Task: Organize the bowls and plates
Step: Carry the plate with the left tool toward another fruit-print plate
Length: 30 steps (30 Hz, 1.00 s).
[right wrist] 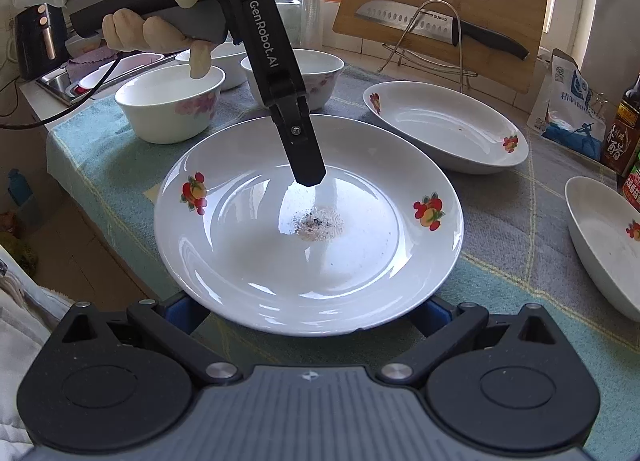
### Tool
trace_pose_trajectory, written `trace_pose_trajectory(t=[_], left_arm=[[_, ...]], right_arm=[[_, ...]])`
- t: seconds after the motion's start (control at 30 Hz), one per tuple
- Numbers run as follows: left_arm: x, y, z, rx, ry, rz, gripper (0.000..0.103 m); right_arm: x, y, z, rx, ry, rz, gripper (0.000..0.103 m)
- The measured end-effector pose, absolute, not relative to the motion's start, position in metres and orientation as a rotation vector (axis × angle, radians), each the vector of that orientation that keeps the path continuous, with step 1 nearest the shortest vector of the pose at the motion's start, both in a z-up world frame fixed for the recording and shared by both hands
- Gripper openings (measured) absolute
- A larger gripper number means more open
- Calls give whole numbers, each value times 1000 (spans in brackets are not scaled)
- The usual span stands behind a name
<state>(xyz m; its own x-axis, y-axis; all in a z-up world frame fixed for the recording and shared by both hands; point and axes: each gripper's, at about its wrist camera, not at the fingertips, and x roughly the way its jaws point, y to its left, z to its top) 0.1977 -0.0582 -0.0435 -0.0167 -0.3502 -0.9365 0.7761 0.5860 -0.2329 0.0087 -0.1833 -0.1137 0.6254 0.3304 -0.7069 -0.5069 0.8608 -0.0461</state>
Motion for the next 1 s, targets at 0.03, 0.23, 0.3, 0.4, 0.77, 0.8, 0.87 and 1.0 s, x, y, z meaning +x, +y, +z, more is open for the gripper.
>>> trace_pose_trajectory(t=[0.03,0.23,0.3,0.4,0.77,0.8,0.87,1.0], left_arm=[[197,-58,-43,413,1305,-941,75],[205,-55,-45,373,1346,-978,76],[205,-57,-45,386,1347,-982,76],[202,-61,-47,408,1347,-982,80],[197,-68,-47,404,1343,-980,79],[196,-68,-46,401,1342,-982,79],[195,-70,-44,402,1336,-988,79],[196,-74,-38,389,1328,-996,79]], right_arm=[[9,-185,-114,-253,758,493,103],[9,-187,-114,-269,758,504,103],[8,-187,-114,-267,758,502,103],[8,-185,-114,-267,760,496,103],[6,-190,-110,-276,776,495,103],[6,-191,-109,-278,779,497,103],[7,-193,-108,-281,782,499,103],[6,-200,-102,-278,779,506,103]])
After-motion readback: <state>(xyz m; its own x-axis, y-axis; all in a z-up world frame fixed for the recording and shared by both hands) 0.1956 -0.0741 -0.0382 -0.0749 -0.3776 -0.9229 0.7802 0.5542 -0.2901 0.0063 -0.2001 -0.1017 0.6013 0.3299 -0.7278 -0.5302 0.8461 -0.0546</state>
